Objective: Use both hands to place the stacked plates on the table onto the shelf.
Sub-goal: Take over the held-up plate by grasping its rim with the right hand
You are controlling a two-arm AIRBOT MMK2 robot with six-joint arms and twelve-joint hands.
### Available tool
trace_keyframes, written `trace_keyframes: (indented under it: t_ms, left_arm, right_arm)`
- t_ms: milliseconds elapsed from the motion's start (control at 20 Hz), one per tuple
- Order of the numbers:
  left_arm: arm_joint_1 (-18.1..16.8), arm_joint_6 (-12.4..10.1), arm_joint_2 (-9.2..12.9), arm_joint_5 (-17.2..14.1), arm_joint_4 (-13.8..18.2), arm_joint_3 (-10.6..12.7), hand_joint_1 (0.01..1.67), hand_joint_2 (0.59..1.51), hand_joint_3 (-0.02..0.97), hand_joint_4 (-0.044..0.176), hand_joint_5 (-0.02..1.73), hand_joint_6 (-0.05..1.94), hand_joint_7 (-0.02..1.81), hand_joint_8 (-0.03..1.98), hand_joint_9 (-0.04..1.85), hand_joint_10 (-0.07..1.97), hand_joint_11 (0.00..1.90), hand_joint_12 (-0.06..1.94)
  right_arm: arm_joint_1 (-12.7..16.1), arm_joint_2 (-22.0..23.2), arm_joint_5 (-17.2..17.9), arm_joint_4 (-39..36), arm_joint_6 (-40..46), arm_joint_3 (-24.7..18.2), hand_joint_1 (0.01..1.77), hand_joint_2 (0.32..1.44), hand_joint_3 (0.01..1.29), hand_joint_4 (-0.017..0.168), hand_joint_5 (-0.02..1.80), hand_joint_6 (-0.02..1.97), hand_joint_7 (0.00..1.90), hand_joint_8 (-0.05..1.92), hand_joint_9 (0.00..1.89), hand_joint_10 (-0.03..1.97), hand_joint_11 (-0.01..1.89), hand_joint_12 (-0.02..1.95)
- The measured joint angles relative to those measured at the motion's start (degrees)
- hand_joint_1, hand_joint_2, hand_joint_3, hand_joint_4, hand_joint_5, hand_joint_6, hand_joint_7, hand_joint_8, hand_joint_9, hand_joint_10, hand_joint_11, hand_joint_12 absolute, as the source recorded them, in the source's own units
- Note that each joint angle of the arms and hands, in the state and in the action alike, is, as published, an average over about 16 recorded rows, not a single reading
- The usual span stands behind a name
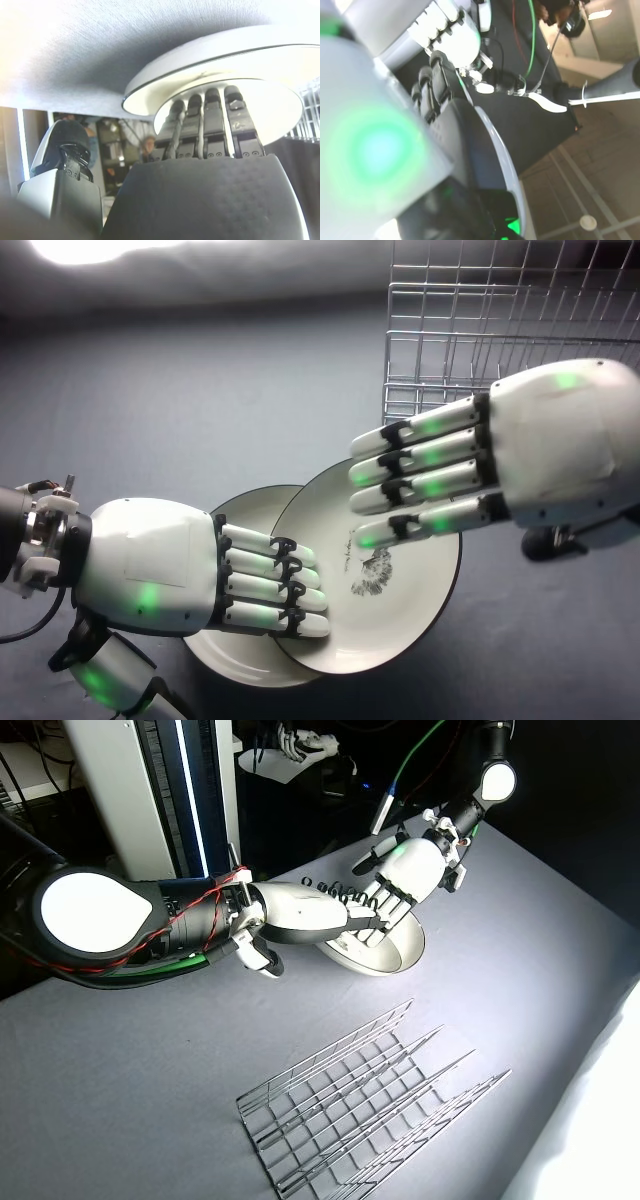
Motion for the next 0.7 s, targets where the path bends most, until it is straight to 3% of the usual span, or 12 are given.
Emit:
trace_keyframes:
  t_ms: [400, 700]
  left_arm:
    - [-0.21, -0.45, -0.25, -0.23, 0.05, 0.41, 0.02, 1.164, 0.018, -0.009, -0.01, -0.03, -0.02, -0.03, 0.01, -0.01, 0.01, 0.01]
    - [-0.32, -0.64, -0.51, -0.6, -0.02, 0.93, 0.02, 1.167, 0.018, -0.008, -0.01, -0.03, -0.02, -0.03, 0.01, -0.01, 0.01, 0.01]
  right_arm:
    - [-2.18, -2.39, -3.68, 1.31, 0.15, -0.91, 1.07, 0.97, 0.01, 0.008, 0.04, 0.02, 0.03, 0.01, 0.02, 0.01, 0.02, 0.05]
    - [-3.06, -5.19, -6.14, 2.33, 0.18, 0.65, 1.11, 0.98, 0.01, 0.008, 0.14, 0.02, 0.11, 0.01, 0.08, 0.01, 0.02, 0.31]
